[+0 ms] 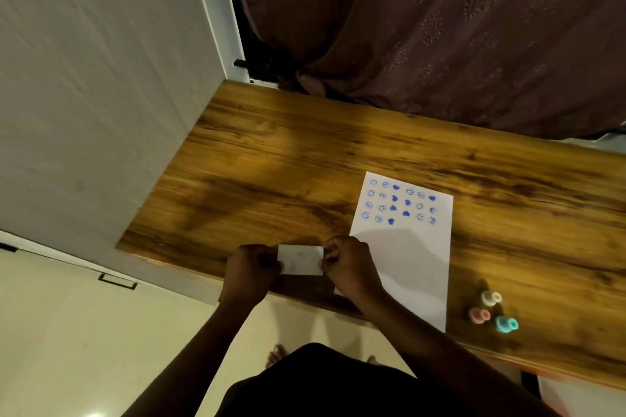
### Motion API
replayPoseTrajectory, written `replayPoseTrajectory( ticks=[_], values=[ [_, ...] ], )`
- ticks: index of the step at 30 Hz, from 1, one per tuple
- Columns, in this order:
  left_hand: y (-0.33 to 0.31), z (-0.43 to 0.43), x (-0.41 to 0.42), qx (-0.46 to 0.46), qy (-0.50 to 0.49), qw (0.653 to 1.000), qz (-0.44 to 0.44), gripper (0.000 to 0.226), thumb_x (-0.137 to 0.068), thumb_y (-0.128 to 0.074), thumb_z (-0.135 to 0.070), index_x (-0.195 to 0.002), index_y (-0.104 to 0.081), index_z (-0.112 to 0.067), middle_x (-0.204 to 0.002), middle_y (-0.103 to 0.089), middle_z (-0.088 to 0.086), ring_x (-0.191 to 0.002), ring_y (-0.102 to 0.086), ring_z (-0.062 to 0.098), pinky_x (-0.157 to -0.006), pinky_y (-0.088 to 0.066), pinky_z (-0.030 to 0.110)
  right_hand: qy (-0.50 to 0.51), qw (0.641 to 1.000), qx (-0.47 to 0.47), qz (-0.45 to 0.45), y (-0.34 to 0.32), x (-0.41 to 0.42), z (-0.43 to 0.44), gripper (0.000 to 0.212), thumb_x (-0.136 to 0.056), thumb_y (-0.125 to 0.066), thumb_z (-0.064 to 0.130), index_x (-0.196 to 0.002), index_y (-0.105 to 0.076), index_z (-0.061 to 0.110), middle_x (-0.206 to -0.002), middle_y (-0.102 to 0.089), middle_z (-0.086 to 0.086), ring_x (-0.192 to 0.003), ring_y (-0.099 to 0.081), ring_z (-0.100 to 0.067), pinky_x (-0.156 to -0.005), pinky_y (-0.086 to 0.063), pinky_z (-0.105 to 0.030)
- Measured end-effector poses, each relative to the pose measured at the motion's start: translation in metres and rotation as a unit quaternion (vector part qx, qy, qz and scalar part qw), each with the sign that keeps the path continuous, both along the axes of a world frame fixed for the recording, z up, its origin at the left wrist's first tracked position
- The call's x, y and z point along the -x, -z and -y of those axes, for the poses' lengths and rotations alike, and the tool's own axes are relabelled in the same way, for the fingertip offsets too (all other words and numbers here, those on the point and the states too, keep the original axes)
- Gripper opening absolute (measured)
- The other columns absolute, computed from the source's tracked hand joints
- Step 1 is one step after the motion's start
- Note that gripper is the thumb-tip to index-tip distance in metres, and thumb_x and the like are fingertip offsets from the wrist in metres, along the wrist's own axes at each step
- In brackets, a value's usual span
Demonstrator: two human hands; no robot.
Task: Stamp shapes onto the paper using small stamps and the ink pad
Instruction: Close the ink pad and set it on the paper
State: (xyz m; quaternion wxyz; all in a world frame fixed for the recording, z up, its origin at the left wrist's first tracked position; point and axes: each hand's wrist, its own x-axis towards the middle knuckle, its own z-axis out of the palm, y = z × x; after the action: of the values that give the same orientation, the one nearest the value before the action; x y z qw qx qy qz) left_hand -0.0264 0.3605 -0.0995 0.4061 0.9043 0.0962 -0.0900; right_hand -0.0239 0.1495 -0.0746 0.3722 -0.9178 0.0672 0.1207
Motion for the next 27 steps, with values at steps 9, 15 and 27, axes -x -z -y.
replayPoseTrajectory(
  ticks=[9, 15, 27],
  values=[
    [-0.02, 0.017, -0.005, 0.011, 0.004, 0.999, 0.043, 0.023, -0.082, -0.083, -0.005, -0.105, -0.079, -0.007, -0.104, -0.08, 0.012, -0.087, -0.071, 0.017, -0.074, -0.05, 0.019, 0.057, 0.997, -0.052, 0.017, -0.013, 0.002, 0.016, 0.022, -0.086, -0.077, 0.014, -0.107, -0.075, 0.016, -0.104, -0.078, 0.001, -0.097, -0.072, -0.014, -0.08, -0.055, -0.014],
    [-0.053, 0.066, -0.023, 0.046, 0.05, 0.997, 0.045, 0.027, -0.085, -0.082, -0.011, -0.111, -0.075, -0.008, -0.114, -0.078, 0.013, -0.099, -0.074, 0.025, -0.092, -0.061, 0.042, 0.109, 0.991, -0.031, 0.069, -0.038, 0.001, 0.062, 0.029, -0.087, -0.077, 0.015, -0.116, -0.073, 0.014, -0.119, -0.073, -0.004, -0.113, -0.067, -0.02, -0.097, -0.054, -0.025],
    [-0.058, 0.23, -0.041, 0.092, 0.126, 0.986, 0.056, 0.031, -0.08, -0.086, -0.01, -0.11, -0.078, -0.008, -0.111, -0.078, 0.009, -0.096, -0.071, 0.019, -0.089, -0.057, 0.029, 0.26, 0.963, -0.028, 0.069, -0.066, 0.031, 0.209, 0.028, -0.078, -0.075, 0.002, -0.103, -0.078, 0.015, -0.099, -0.08, -0.001, -0.082, -0.073, -0.01, -0.065, -0.052, -0.007]
  ],
)
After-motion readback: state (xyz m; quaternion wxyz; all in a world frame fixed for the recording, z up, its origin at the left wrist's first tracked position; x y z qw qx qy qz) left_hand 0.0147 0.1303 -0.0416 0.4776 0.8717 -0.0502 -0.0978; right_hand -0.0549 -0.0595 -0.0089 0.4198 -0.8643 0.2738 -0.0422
